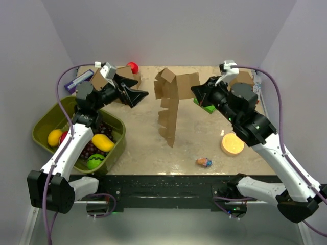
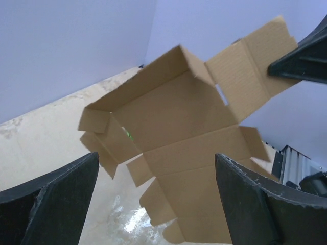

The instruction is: Fold the paper box

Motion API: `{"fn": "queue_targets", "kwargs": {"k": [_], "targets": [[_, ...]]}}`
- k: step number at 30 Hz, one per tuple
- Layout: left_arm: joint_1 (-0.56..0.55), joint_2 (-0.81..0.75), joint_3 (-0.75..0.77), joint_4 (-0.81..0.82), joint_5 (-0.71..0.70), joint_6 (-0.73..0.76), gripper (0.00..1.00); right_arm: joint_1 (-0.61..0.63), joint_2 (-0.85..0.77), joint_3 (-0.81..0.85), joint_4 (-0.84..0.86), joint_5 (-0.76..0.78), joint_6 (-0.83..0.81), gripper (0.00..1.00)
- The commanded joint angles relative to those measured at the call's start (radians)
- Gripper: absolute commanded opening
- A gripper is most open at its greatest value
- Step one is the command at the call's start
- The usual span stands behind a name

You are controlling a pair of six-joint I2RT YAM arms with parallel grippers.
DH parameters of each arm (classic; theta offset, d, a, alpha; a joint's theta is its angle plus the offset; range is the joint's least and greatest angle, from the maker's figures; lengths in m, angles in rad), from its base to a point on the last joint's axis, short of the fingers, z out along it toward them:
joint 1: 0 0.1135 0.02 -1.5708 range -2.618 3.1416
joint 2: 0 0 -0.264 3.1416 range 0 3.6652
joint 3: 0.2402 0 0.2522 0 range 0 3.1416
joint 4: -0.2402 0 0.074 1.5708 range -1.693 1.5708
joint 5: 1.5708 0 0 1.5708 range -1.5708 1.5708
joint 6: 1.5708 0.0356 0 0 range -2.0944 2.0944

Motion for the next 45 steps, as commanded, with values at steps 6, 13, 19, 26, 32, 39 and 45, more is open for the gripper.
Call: {"fn": "queue_targets", "kwargs": {"k": [6,13,19,26,32,39,45], "targets": [[0.06,-0.01,-0.094,0.286,0.231,-0.168,1.0,-0.001,-0.098,0.101,0.076,-0.174,0.056,0.0],[0.086,-0.027,-0.108,0.197,0.113,-0.125,1.0,-0.003,-0.13,0.11,0.106,-0.241,0.088,0.0],[0.1,-0.013,-0.129,0.25,0.068,-0.183,1.0,-0.003,-0.143,0.095,0.126,-0.283,0.1,0.0],[0.112,0.056,-0.125,0.243,0.039,-0.223,0.99,-0.003,-0.143,0.082,0.149,-0.327,0.111,0.0],[0.129,0.083,-0.128,0.292,0.036,-0.257,0.87,-0.003,-0.143,0.059,0.156,-0.346,0.103,0.0],[0.134,0.094,-0.178,0.454,0.073,-0.327,0.57,-0.001,-0.172,0.003,0.134,-0.307,0.087,0.0],[0.134,0.096,-0.198,0.45,0.084,-0.312,0.01,-0.003,-0.181,-0.02,0.075,-0.171,0.079,0.0]]}}
